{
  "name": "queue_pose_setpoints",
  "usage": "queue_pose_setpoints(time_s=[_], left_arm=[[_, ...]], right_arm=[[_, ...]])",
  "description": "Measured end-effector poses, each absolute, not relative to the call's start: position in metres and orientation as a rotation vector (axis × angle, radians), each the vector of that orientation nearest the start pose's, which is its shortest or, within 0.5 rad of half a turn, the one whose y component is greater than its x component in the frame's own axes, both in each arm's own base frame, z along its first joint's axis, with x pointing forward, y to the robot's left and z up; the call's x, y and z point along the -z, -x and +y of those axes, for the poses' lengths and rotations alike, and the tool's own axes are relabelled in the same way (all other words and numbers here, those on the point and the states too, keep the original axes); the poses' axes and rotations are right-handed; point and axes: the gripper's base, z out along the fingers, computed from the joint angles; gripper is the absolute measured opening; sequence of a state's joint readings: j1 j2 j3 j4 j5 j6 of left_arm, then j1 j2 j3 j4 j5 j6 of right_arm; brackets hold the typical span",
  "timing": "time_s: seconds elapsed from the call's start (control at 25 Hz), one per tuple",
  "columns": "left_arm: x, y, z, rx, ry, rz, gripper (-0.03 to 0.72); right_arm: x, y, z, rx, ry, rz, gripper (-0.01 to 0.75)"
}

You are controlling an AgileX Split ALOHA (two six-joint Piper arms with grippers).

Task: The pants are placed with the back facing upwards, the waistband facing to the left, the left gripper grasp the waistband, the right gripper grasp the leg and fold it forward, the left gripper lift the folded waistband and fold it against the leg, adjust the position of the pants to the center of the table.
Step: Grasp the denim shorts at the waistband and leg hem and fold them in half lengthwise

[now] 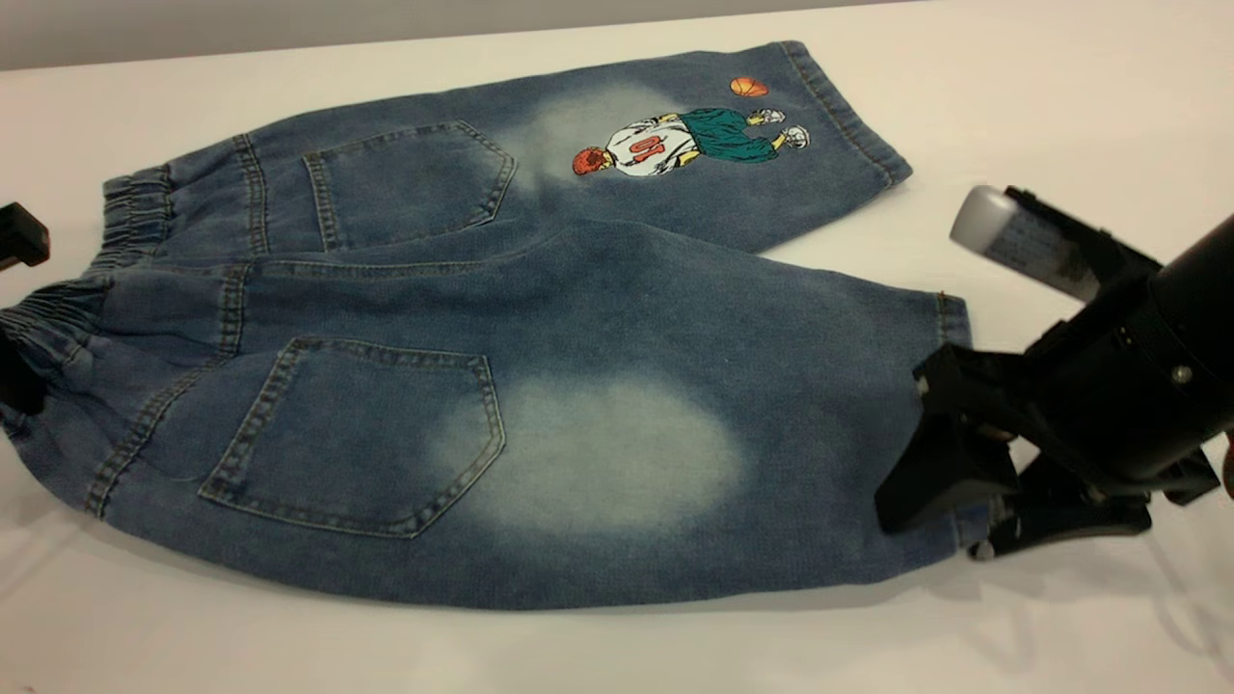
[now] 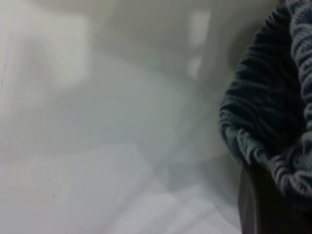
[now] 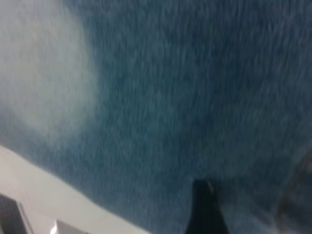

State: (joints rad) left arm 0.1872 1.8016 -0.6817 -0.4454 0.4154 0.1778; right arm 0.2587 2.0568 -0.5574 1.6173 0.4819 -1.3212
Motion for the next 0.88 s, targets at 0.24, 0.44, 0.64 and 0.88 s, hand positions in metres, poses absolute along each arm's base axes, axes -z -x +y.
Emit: queue_pose_setpoints(time_s=[0.24,0.44,0.64,0.88], left_arm=[[-0.097,-0.262,0.034,0.266,0.600,2.914,0.089],[-0.097,-0.262,0.033,0.266,0.590,2.916,0.089],[-0.096,-0.260,0.032,0.277,0.566,2.938,0.089],[-0.096,-0.254,0.029,0.327,0.541,3.009,0.089]], right_arm=[[-0.031,-0.225,0.104,-0.806,0.003,2.977,0.377],[-0.031,-0.224,0.103,-0.795,0.030,2.984,0.241],[-0.030,-0.222,0.103,-0.797,0.067,2.993,0.038],[-0.040,-0.220,0.106,-0.853,0.120,2.989,0.013]])
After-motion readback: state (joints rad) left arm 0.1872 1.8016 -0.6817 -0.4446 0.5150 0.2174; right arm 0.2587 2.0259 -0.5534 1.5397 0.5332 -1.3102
